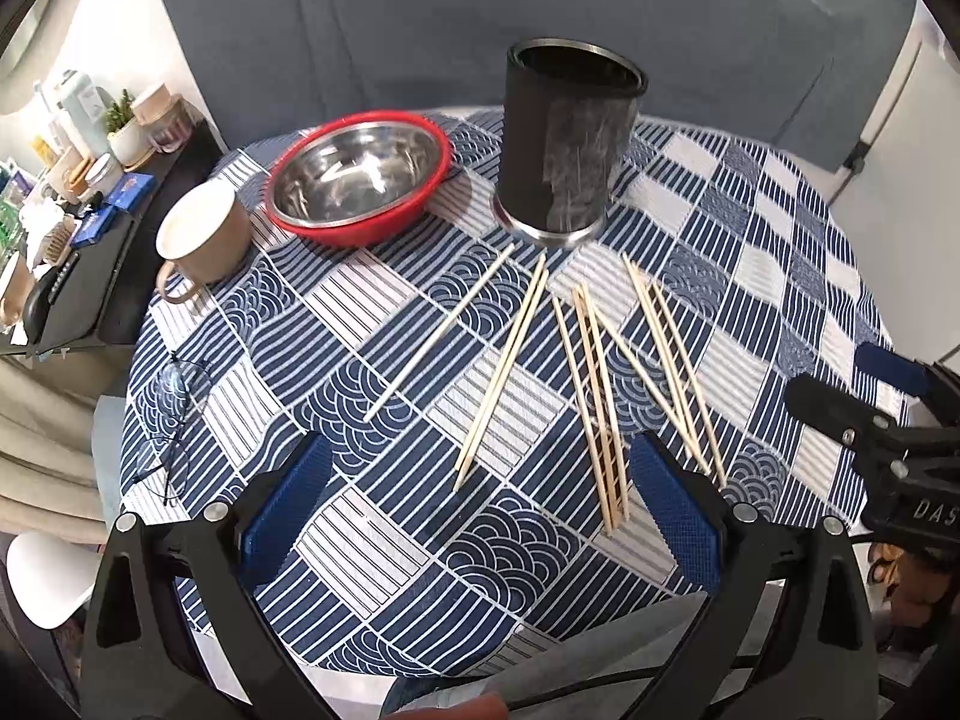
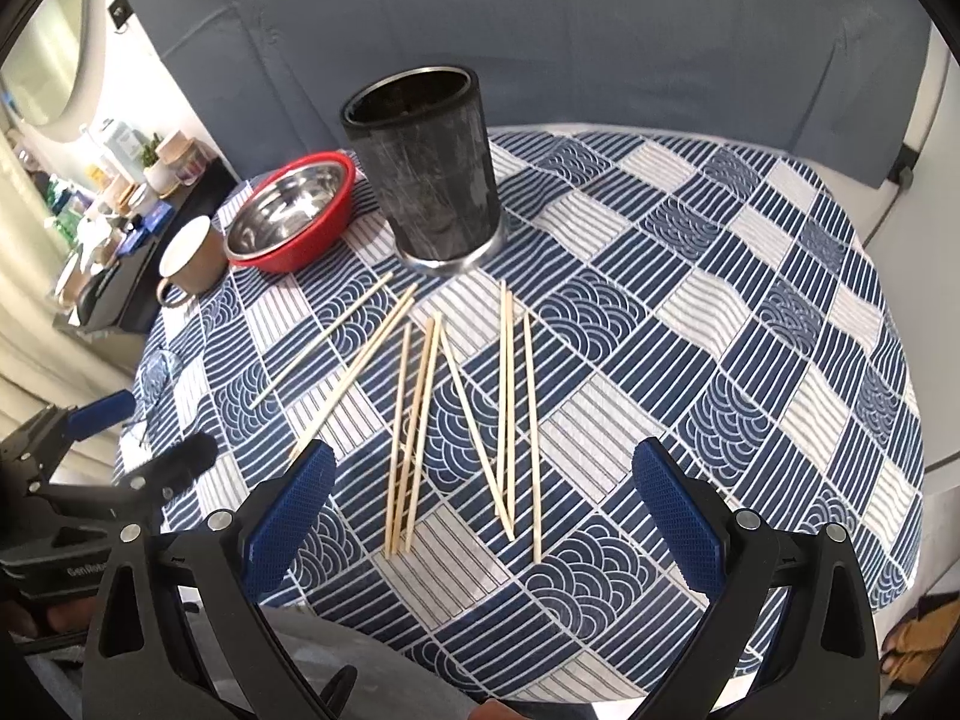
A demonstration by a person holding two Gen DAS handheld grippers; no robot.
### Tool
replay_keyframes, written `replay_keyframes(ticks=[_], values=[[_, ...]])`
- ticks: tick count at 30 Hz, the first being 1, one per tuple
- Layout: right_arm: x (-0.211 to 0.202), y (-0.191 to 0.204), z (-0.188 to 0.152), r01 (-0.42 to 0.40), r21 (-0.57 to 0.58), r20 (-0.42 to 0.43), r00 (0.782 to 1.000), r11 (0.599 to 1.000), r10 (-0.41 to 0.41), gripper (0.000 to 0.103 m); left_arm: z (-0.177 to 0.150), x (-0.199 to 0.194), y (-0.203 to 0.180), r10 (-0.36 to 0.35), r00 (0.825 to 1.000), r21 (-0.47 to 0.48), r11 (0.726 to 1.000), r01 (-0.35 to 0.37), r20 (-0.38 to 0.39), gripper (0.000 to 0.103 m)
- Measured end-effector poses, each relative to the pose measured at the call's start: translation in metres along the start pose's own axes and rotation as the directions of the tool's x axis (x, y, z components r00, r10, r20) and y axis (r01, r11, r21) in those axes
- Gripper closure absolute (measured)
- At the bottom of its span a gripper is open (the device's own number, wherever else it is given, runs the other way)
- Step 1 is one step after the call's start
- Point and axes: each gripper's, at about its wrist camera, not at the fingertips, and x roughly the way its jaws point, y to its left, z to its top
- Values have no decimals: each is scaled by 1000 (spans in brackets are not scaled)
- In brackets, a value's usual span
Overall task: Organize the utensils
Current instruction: 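Lower the right tool toward a single chopstick on the cloth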
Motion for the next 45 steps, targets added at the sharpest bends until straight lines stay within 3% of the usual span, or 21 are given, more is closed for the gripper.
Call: replay_keyframes(ticks=[13,24,32,37,45], values=[[46,-14,0,14,55,-97,995,998,-9,8,-2,51,24,4,990,-62,998,-12,-138,6],[87,-37,4,142,100,-144,981,985,-127,8,9,102,50,19,972,-100,994,-44,-234,6],[114,-44,-2,235,59,-162,961,970,-223,8,23,128,64,39,970,-106,992,-66,-241,6],[126,-53,-6,257,50,-183,952,965,-244,8,35,141,65,80,971,-54,994,-94,-226,6],[141,-58,-7,256,36,-243,940,966,-240,8,53,164,70,73,965,-49,995,-89,-253,6]])
